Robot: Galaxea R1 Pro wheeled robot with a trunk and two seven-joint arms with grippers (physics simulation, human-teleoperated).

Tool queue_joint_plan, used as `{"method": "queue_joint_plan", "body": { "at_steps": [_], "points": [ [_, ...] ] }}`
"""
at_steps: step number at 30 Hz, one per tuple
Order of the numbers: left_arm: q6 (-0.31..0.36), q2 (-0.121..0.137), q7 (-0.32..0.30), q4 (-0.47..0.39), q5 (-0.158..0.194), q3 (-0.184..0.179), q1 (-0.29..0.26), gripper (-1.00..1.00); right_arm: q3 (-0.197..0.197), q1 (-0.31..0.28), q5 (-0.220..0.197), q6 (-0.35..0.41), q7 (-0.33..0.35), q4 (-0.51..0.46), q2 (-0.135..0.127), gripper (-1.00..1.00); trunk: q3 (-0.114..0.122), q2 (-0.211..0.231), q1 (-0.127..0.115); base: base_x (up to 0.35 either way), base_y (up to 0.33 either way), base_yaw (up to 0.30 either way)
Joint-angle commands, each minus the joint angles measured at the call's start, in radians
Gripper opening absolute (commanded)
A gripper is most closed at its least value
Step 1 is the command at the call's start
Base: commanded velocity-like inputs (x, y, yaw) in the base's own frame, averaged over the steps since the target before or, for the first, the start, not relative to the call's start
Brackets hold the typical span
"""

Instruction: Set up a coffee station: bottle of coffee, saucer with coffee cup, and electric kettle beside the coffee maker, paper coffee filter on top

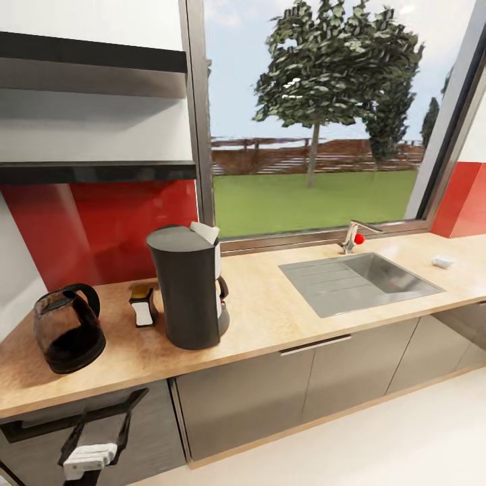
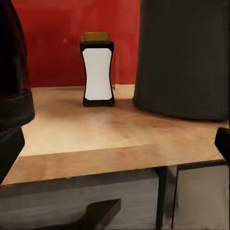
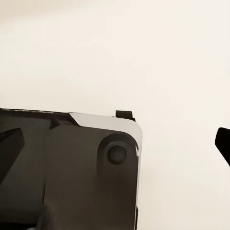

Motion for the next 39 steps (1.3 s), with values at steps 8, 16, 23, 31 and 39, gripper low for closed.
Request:
{"method": "queue_joint_plan", "body": {
  "at_steps": [8, 16, 23, 31, 39],
  "points": [
    [-0.036, -0.010, -0.012, 0.287, 0.006, 0.002, 0.050, 1.00, -0.009, -0.002, 0.007, -0.003, 0.006, 0.002, 0.005, 1.00, -0.002, -0.002, 0.001, 0.000, 0.000, 0.000],
    [-0.017, 0.051, 0.016, 0.767, 0.003, 0.007, 0.049, 1.00, -0.009, -0.002, 0.001, -0.002, 0.006, 0.002, 0.006, 1.00, -0.002, -0.002, 0.001, 0.000, 0.000, 0.000],
    [0.232, 0.066, 0.033, 0.908, -0.001, -0.003, 0.050, 1.00, -0.010, -0.002, 0.002, -0.001, 0.004, 0.002, 0.006, 1.00, -0.006, -0.002, 0.001, 0.000, 0.000, 0.097],
    [0.600, 0.063, 0.230, 0.904, -0.121, -0.039, 0.042, 1.00, -0.012, -0.001, 0.005, 0.000, 0.003, 0.002, -0.004, 1.00, -0.015, -0.002, 0.001, 0.000, 0.000, 0.180],
    [0.683, 0.059, 0.305, 0.900, -0.133, -0.042, 0.039, 1.00, -0.011, -0.001, 0.006, 0.000, 0.002, 0.001, -0.012, 1.00, -0.024, -0.002, 0.001, 0.000, 0.000, 0.196]
  ]
}}
